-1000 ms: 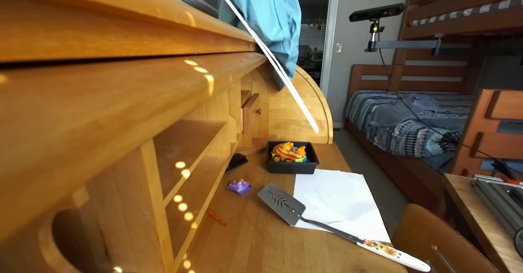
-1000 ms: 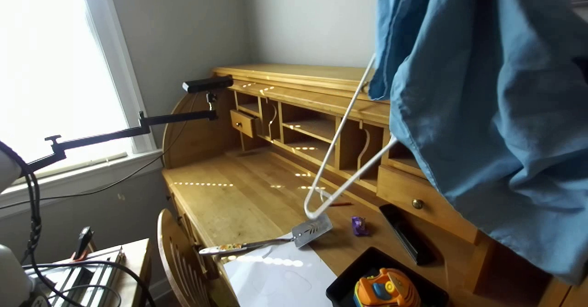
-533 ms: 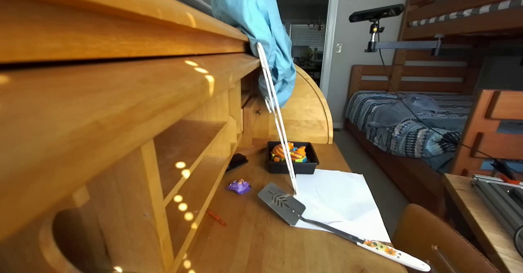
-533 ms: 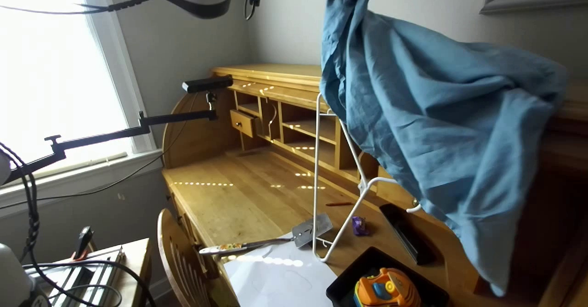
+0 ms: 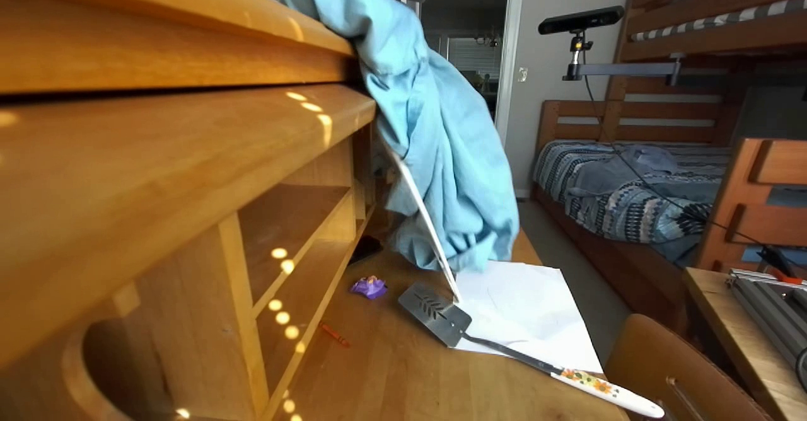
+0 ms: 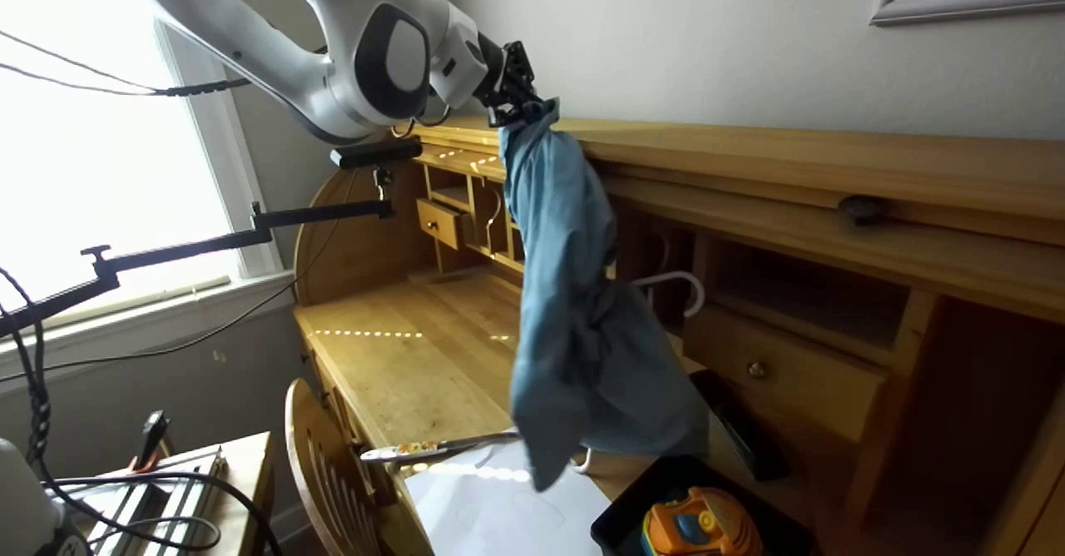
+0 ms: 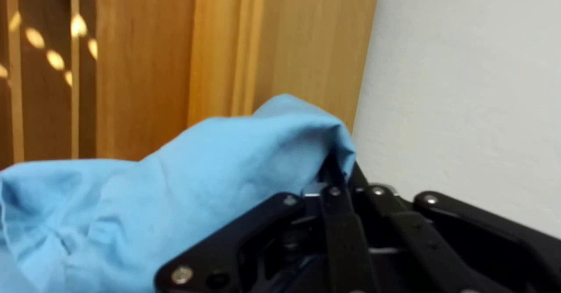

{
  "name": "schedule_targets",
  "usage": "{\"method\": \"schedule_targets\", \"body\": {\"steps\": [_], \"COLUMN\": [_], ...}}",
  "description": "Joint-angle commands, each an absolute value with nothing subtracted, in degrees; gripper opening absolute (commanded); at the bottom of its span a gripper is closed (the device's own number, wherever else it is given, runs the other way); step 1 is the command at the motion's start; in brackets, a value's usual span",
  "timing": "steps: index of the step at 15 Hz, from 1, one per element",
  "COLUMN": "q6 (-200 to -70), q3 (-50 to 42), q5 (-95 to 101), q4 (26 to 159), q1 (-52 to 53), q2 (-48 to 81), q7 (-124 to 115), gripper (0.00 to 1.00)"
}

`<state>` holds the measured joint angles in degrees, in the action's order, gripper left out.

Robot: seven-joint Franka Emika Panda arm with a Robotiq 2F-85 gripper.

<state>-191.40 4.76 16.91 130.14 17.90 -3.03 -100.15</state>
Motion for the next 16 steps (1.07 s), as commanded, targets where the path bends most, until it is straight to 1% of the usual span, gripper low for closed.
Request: {"method": "schedule_targets", "body": {"steps": [1,4,5,10,13,14,16], "q6": [-195.1,-197.2,-197.5,-196.9,-193.2,-190.8,-183.5], "q3": [-0.7,-6.7,-10.0,-31.8,-39.1,-38.2,-41.7], "q5": [22.1,25.9,28.0,43.1,46.2,44.5,43.8], "q4": [136.0,137.3,137.6,142.6,144.1,143.5,144.4], "q1": [21.9,22.6,24.3,40.3,45.3,42.6,45.9], "q2": [-8.5,-11.6,-12.4,-18.0,-22.7,-22.9,-26.1], "q7": [-104.2,-105.5,-107.1,-117.2,-118.3,-117.5,-117.2], "gripper": [0.01,0.01,0.01,0.01,0.01,0.01,0.01]}}
